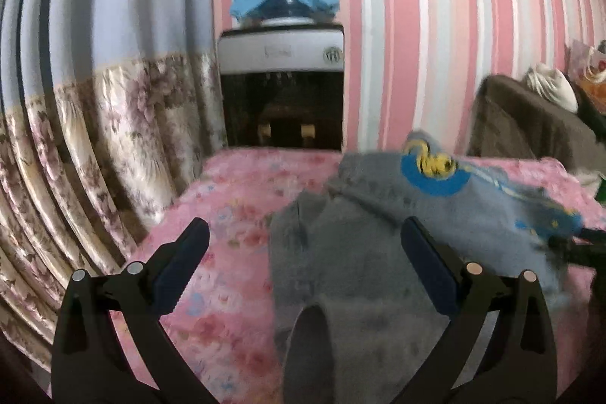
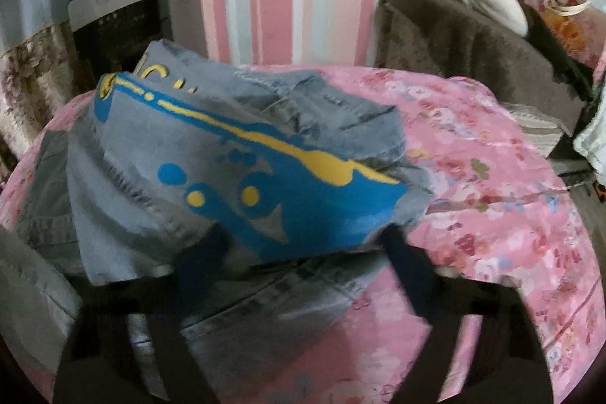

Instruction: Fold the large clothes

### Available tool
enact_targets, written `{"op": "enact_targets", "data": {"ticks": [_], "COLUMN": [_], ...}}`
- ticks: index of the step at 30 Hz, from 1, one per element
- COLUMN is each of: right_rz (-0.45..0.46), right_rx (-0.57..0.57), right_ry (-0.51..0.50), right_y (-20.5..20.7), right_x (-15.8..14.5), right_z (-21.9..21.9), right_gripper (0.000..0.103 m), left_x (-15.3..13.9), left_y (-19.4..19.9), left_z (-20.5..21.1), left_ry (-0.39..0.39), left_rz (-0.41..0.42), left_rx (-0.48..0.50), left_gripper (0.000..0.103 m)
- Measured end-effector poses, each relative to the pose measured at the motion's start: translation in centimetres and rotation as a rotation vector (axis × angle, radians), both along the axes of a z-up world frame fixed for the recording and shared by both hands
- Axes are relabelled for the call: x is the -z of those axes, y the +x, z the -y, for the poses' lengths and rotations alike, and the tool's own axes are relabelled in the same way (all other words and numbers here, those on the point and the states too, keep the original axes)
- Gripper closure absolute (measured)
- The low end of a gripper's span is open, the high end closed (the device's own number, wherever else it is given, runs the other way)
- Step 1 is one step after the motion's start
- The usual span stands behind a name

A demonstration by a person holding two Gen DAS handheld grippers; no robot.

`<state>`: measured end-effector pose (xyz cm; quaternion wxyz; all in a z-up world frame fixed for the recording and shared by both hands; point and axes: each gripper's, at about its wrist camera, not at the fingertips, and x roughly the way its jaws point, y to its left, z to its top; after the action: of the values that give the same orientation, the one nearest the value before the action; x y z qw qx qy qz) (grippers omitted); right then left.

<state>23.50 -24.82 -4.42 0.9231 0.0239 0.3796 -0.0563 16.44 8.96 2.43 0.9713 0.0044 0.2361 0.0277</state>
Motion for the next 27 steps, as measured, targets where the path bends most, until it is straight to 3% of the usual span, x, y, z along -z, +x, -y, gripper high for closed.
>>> {"op": "enact_targets", "data": {"ticks": [3,6,8,9,11,12,13,15,18,21,27], "right_rz": [0.02,0.032,0.056,0.069,0.09,0.099,0.101,0.106,0.14,0.177,0.238], "right_rx": [0.001,0.001,0.009,0.013,0.009,0.013,0.008,0.0,0.001,0.009,0.061], "right_ry": [0.0,0.027,0.037,0.038,0.053,0.054,0.05,0.049,0.04,0.037,0.001], "right_y": [-0.3,-0.5,-0.9,-1.0,-1.2,-1.4,-1.4,-1.5,-1.6,-1.2,0.1], "right_x": [-0.2,-0.4,-0.9,-1.2,-1.9,-2.3,-2.5,-3.1,-4.9,-7.3,-10.8], "right_z": [0.0,0.4,0.6,0.6,0.9,0.9,0.8,0.9,1.8,3.9,9.5], "right_gripper": [0.053,0.057,0.059,0.066,0.077,0.079,0.081,0.085,0.091,0.092,0.093], "left_x": [1.0,1.9,2.9,3.5,5.1,6.2,6.9,6.8,4.8,2.6,-0.3], "left_y": [-1.6,-3.4,-4.0,-4.2,-3.9,-3.5,-3.2,-3.4,-4.8,-6.4,-8.7], "left_z": [0.0,1.2,2.7,3.4,4.5,4.7,4.7,5.1,5.6,8.3,13.8], "left_ry": [0.005,-0.008,0.053,0.08,0.106,0.068,0.018,-0.021,-0.089,-0.095,-0.219], "left_rz": [-0.038,-0.07,-0.1,-0.106,-0.163,-0.216,-0.254,-0.257,-0.201,-0.149,-0.083], "left_rx": [0.015,0.029,0.022,0.014,0.031,0.07,0.086,0.115,0.142,0.193,0.282], "left_gripper": [0.003,0.003,0.003,0.003,0.03,0.063,0.079,0.087,0.091,0.092,0.093]}}
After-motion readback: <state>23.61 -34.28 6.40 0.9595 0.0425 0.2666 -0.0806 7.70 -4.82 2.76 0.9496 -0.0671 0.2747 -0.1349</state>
